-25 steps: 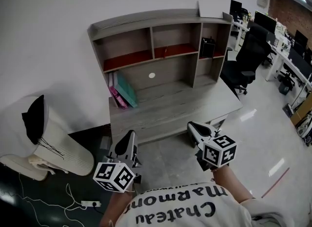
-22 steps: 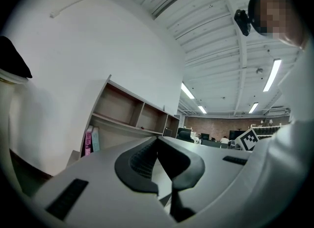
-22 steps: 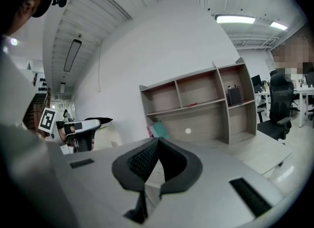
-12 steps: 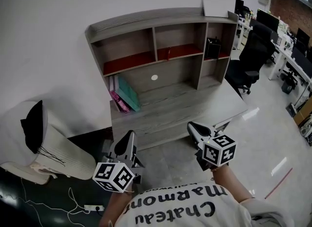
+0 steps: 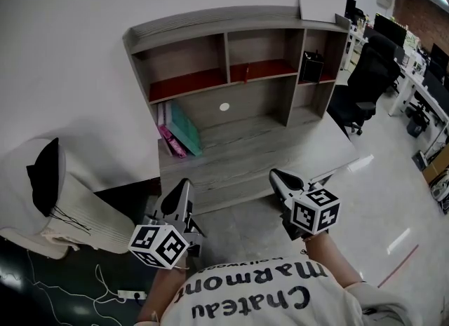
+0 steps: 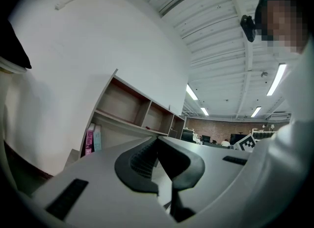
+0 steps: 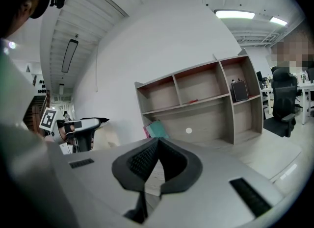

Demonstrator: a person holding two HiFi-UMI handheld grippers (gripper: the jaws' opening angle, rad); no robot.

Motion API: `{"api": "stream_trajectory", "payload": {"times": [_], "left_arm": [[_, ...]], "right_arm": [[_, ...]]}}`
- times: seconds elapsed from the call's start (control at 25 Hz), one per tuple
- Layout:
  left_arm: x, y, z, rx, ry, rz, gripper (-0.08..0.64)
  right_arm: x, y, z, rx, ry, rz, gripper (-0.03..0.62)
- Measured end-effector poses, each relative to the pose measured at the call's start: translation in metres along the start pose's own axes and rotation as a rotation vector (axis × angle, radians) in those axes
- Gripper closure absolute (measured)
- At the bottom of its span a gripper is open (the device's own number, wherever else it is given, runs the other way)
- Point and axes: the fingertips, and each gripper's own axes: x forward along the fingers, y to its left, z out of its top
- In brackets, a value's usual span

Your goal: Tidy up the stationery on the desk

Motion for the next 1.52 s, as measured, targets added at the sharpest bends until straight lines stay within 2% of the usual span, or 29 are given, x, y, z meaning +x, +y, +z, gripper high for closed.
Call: {"api": "stream_trajectory", "payload": {"times": [0.36,0.6,1.12,1.52], "left_arm": [[0.004,-0.001,-0.016,-0.017,0.035,0.0,0.546],[0.022,0.007,-0.019,-0.031,0.038,0.027,0.546],[0.119,0.043,0.009,-0.022,-0.051,0.144,0.546],[0.14,0.085,0.007,-0.06,-0.077,0.331,0.546]], "right_arm": [[0.008,-0.011,-0.027,0.054,0.049,0.006,0.581],[0.024,-0.029,-0.022,0.054,0.053,0.02,0.581],[0.128,-0.107,0.054,-0.014,0.034,0.137,0.581],[0.192,-0.166,0.127,-0.111,-0.033,0.216,0.581]]}}
